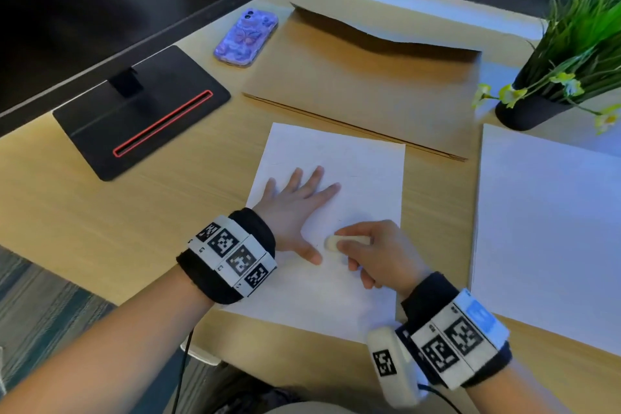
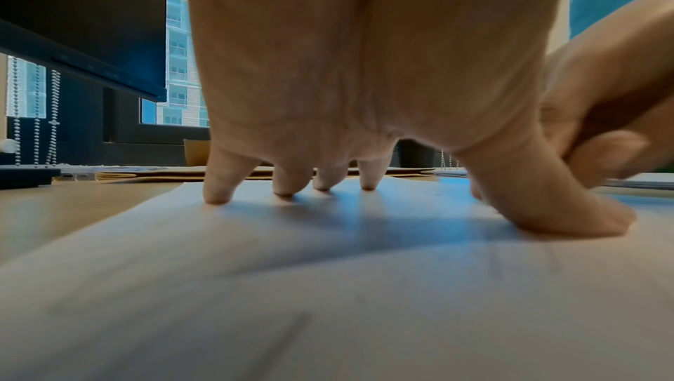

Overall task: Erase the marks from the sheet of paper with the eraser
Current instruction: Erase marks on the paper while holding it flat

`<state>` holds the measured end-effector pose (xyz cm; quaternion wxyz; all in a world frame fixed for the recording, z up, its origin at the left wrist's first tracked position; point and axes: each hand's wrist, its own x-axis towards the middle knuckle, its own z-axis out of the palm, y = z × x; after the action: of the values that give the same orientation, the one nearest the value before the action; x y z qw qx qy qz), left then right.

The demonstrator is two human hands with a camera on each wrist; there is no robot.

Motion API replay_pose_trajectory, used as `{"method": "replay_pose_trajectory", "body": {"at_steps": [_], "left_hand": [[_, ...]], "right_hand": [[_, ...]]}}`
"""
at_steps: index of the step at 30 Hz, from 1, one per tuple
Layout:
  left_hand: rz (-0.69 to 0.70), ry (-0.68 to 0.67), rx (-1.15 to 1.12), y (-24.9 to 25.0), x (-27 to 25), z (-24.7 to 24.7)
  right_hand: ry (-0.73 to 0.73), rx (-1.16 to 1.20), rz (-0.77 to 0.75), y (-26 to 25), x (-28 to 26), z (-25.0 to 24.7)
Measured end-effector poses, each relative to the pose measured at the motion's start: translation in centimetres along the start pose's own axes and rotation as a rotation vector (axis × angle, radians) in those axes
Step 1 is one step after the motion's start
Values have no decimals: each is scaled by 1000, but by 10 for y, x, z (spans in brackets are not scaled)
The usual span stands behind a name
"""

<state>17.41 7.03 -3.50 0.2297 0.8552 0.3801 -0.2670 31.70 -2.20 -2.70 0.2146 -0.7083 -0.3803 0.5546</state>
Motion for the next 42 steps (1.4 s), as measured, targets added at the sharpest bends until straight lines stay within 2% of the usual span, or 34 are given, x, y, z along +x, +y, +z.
{"method": "replay_pose_trajectory", "body": {"at_steps": [2, 7, 8, 11, 13, 17, 19, 24, 30, 36, 41, 42], "left_hand": [[-2, -2, 4, 0, 1, 0], [-3, -2, 4, 1, 0, 1], [-1, 0, 3, 0, 1, 1], [2, 2, 3, 0, 1, 2], [-4, 0, -2, -1, 1, 2], [-5, -5, -19, 0, 0, 0], [-4, -10, -19, 1, 0, 1], [2, -6, 10, 2, 0, 0], [4, -11, 7, 1, 0, 0], [5, -21, 13, 0, 1, -1], [9, -20, 7, 0, -1, -1], [9, -22, 9, 0, -1, -1]], "right_hand": [[-15, -13, 1, -3, 4, -7], [217, 85, -20, -9, 18, -20], [202, 75, -24, -7, 15, -15], [26, -16, -17, -3, 2, 4], [-8, -28, 1, -7, 7, 0], [182, 78, -20, -19, 28, -15], [226, 78, -38, -19, 27, -9], [-9, 14, 1, -12, 13, 11], [200, 117, -31, -22, 35, -4], [-17, 54, 3, -15, 19, 11], [173, 109, -31, -23, 34, -6], [175, 101, -37, -24, 33, -5]]}}
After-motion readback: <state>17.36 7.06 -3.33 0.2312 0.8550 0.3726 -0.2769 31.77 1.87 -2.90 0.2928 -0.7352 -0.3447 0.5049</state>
